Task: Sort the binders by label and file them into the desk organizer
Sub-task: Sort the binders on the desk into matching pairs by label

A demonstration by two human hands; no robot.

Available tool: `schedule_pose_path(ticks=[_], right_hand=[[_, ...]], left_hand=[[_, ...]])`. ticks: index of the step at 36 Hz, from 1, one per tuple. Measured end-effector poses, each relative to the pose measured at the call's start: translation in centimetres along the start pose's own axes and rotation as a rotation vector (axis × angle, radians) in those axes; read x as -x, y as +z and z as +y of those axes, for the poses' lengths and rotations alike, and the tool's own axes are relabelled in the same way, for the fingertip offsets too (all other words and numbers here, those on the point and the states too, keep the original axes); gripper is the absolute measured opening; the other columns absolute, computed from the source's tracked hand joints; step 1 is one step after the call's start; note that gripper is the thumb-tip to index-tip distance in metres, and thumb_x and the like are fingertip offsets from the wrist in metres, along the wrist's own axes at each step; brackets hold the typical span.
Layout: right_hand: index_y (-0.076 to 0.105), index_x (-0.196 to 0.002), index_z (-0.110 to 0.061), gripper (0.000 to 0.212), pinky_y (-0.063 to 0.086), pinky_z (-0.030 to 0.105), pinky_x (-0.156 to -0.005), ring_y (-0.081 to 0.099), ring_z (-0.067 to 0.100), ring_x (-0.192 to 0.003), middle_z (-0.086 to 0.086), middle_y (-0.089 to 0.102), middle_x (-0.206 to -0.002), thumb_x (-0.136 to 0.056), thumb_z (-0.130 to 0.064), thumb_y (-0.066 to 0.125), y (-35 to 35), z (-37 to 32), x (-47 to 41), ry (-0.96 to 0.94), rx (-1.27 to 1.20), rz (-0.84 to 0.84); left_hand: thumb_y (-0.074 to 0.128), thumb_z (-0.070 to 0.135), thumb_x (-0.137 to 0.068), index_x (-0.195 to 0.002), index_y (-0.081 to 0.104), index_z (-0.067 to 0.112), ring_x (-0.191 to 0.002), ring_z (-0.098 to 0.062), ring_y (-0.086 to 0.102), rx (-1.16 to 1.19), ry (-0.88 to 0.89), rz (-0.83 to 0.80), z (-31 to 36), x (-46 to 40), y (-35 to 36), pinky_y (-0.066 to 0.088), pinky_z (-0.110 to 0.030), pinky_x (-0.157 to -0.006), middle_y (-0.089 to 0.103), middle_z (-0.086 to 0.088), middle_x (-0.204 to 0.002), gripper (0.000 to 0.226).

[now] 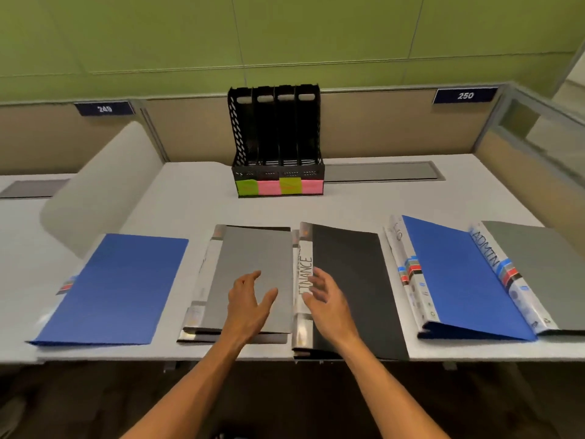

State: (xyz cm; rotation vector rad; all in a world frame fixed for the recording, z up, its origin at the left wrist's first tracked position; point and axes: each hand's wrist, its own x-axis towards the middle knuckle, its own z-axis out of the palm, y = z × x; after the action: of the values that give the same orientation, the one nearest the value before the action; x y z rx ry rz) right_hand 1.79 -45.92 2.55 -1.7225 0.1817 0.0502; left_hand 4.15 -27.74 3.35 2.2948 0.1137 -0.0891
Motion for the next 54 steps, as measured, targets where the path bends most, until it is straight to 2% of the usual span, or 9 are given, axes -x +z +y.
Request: schedule_pose_path(ticks=[3, 9, 15, 19, 28, 35, 38, 42, 54], right_hand=[[0.040, -0.144, -0.038, 0.053, 0.049, 0.030, -0.101, 0.052, 0.007, -0.123, -0.013, 0.052, -0.137, -0.099, -0.022, 0.062, 3.1, -0.6, -0.6, 0.009, -0.015, -0.046], [0.040, -0.143, -0.039, 0.051, 0.045, 0.010, -0.084, 0.053, 0.006, -0.124, -0.017, 0.050, -0.137, -0.099, -0.027, 0.062, 10.3, -1.8, -1.8, -0.003, 0.047, -0.112], [0.037, -0.145, -0.039, 0.054, 0.046, 0.015, -0.090, 0.052, 0.008, -0.124, -0.015, 0.048, -0.139, -0.099, -0.028, 0.063, 17.9, -2.8, -2.9, 0.048, 0.074, -0.207], [0.037, -0.146, -0.038, 0.056, 0.049, 0.013, -0.082, 0.053, 0.008, -0.123, -0.014, 0.049, -0.137, -0.098, -0.027, 0.064, 22.9, -3.4, -3.3, 0.101, 0.075, -0.263], [0.032, -0.152, -0.035, 0.062, 0.044, 0.030, -0.103, 0.048, 0.010, -0.130, -0.010, 0.043, -0.150, -0.098, -0.028, 0.064, 32.4, -3.4, -4.3, 0.170, 0.164, -0.309], [0.024, -0.158, -0.029, 0.070, 0.034, 0.038, -0.117, 0.034, 0.016, -0.146, -0.008, 0.031, -0.161, -0.098, -0.030, 0.061, 36.5, -1.9, -4.9, 0.226, 0.306, -0.308], [0.019, -0.159, -0.028, 0.073, 0.028, 0.036, -0.118, 0.025, 0.016, -0.150, -0.008, 0.022, -0.165, -0.099, -0.031, 0.060, 37.7, -1.4, -4.9, 0.227, 0.383, -0.320], [0.013, -0.160, -0.026, 0.076, 0.021, 0.034, -0.120, 0.018, 0.015, -0.153, -0.007, 0.014, -0.167, -0.099, -0.031, 0.058, 38.8, -1.1, -4.9, 0.229, 0.425, -0.356], [0.001, -0.161, -0.018, 0.092, 0.013, 0.036, -0.125, 0.005, 0.015, -0.155, -0.005, 0.000, -0.169, -0.095, -0.037, 0.062, 39.2, -0.6, -5.2, 0.242, 0.476, -0.392]], left_hand=[[0.060, 0.048, -0.095, -0.147, 0.039, 0.027, -0.140, -0.026, 0.037, 0.018, -0.023, 0.029, -2.2, -0.8, -2.3, 0.036, -0.047, -0.113, 0.034, -0.004, -0.156, 0.061], [0.060, 0.052, -0.093, -0.148, 0.039, 0.027, -0.141, -0.028, 0.037, 0.033, -0.077, 0.085, -7.0, -2.7, -7.5, 0.035, -0.051, -0.113, 0.034, -0.005, -0.157, 0.064], [0.061, 0.046, -0.096, -0.149, 0.040, 0.022, -0.143, -0.027, 0.033, 0.043, -0.118, 0.129, -12.5, -4.7, -13.2, 0.031, -0.047, -0.116, 0.036, -0.006, -0.155, 0.061], [0.061, 0.042, -0.097, -0.149, 0.041, 0.019, -0.143, -0.030, 0.032, 0.041, -0.181, 0.140, -16.3, -6.0, -16.7, 0.029, -0.047, -0.116, 0.036, -0.008, -0.155, 0.060], [0.066, 0.044, -0.092, -0.148, 0.042, 0.018, -0.141, -0.035, 0.034, -0.140, -0.318, 0.178, -24.6, -8.9, -23.5, 0.030, -0.050, -0.115, 0.036, -0.012, -0.154, 0.066], [0.062, 0.048, -0.092, -0.153, 0.030, 0.020, -0.151, -0.038, 0.013, -0.359, -0.402, 0.193, -28.7, -9.8, -26.8, 0.006, -0.056, -0.121, 0.018, -0.013, -0.163, 0.074], [0.064, 0.047, -0.091, -0.154, 0.028, 0.009, -0.148, -0.039, 0.024, -0.324, -0.433, 0.197, -30.0, -10.5, -28.5, 0.025, -0.055, -0.119, 0.022, -0.017, -0.163, 0.082], [0.071, 0.044, -0.087, -0.139, 0.041, 0.006, -0.123, -0.038, 0.054, -0.115, -0.485, 0.148, -31.2, -11.4, -29.9, 0.050, -0.054, -0.098, 0.052, -0.017, -0.139, 0.071], [0.076, 0.035, -0.086, -0.122, 0.049, 0.003, -0.094, -0.028, 0.064, 0.216, -0.592, 0.067, -32.2, -13.3, -32.5, 0.054, -0.041, -0.078, 0.063, -0.011, -0.116, 0.056]])
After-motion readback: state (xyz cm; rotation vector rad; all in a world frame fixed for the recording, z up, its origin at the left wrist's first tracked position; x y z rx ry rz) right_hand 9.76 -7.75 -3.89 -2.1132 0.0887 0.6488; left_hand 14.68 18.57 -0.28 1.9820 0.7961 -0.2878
